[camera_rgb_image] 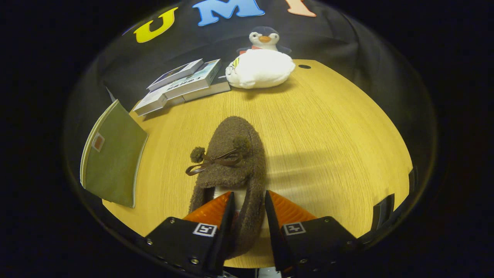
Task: Open the storage box then place both shoes into the box .Put the left shoe in first, then the right shoe, with the right side of both shoes facing outward in a uniform manner.
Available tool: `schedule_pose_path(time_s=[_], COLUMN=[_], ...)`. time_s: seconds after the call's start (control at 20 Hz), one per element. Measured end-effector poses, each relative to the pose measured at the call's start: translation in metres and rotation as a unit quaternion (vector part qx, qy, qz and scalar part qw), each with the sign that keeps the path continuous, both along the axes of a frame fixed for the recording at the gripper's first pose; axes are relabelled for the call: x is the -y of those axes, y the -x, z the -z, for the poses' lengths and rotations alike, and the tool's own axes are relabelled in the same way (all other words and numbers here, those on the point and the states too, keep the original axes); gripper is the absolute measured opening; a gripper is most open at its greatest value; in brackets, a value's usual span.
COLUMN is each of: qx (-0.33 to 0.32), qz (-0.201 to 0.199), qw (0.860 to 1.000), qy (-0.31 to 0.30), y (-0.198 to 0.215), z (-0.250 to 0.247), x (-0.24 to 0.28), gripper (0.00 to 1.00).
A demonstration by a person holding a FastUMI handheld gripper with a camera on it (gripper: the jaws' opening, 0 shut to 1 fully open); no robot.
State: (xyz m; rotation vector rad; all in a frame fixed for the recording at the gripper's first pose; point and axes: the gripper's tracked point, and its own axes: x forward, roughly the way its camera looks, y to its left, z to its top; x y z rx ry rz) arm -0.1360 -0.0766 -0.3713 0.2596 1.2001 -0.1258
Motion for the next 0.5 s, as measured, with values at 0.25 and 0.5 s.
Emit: schedule_pose_path(time_s=[0.25, 0.5], qx=[-0.02, -0.031], qz=[0.021, 0.065], qw=[0.999, 0.997], qy=[0.015, -0.035], y=[0.003, 0.004], z=[0.0, -0.013], x=[0.007, -0.005], gripper=[0.05, 0.05])
